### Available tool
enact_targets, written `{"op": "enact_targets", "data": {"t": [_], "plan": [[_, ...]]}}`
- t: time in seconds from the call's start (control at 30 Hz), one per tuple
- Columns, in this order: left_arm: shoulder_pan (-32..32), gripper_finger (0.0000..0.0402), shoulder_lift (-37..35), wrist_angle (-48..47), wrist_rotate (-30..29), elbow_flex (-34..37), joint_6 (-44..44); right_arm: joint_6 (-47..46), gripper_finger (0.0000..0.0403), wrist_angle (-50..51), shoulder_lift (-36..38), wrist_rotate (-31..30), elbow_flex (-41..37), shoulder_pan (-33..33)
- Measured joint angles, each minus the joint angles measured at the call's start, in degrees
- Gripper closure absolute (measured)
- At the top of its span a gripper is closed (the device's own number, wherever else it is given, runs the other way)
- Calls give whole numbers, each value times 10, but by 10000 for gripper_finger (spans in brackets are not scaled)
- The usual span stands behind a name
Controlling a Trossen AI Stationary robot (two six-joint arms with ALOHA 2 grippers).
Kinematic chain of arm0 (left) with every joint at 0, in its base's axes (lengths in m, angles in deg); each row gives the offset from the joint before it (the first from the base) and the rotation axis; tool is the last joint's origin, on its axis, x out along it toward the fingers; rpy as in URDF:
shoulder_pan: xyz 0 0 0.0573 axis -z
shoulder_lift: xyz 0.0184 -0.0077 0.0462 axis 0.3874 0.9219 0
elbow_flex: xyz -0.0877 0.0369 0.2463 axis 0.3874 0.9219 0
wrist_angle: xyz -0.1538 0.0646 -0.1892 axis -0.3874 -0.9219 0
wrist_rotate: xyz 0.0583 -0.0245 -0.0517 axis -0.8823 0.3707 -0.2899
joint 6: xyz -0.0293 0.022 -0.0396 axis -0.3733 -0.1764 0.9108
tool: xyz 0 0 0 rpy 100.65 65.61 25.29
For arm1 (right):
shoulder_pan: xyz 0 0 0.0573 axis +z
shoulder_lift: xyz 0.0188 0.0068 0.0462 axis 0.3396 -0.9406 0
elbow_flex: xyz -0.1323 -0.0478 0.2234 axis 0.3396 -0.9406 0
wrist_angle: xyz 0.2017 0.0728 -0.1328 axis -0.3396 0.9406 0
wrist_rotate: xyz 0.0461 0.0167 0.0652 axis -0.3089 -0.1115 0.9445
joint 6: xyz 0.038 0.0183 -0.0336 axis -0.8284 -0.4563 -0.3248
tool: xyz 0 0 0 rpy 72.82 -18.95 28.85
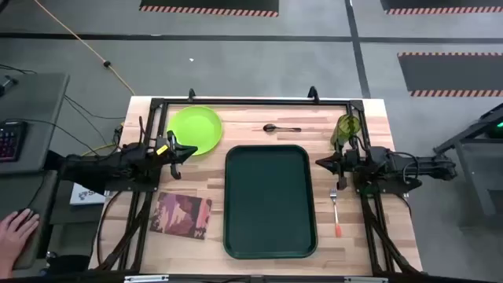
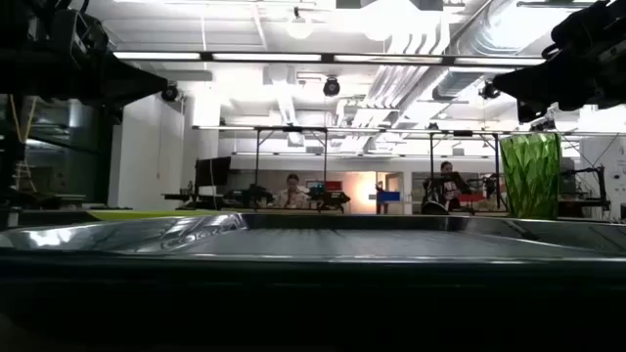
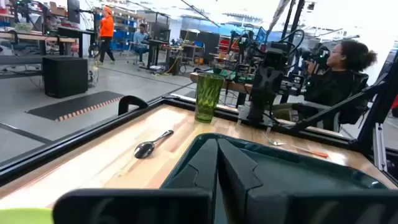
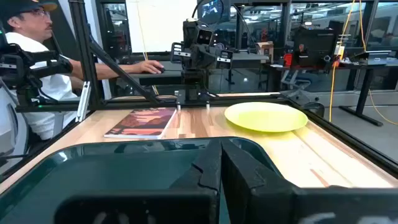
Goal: Pick and place plate/cup/fork/spoon on tray
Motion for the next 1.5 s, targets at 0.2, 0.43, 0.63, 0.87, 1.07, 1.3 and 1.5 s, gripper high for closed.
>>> {"op": "enact_targets", "data": {"t": [0.2, 0.43, 0.63, 0.87, 1.07, 1.3, 1.5], "plan": [[0, 398, 0, 0, 0, 0, 0, 0, 402, 0, 0, 0, 0, 0], [0, 398, 0, 0, 0, 0, 0, 0, 402, 0, 0, 0, 0, 0], [0, 398, 0, 0, 0, 0, 0, 0, 402, 0, 0, 0, 0, 0], [0, 398, 0, 0, 0, 0, 0, 0, 402, 0, 0, 0, 0, 0], [0, 398, 0, 0, 0, 0, 0, 0, 402, 0, 0, 0, 0, 0], [0, 398, 0, 0, 0, 0, 0, 0, 402, 0, 0, 0, 0, 0], [0, 398, 0, 0, 0, 0, 0, 0, 402, 0, 0, 0, 0, 0]]}}
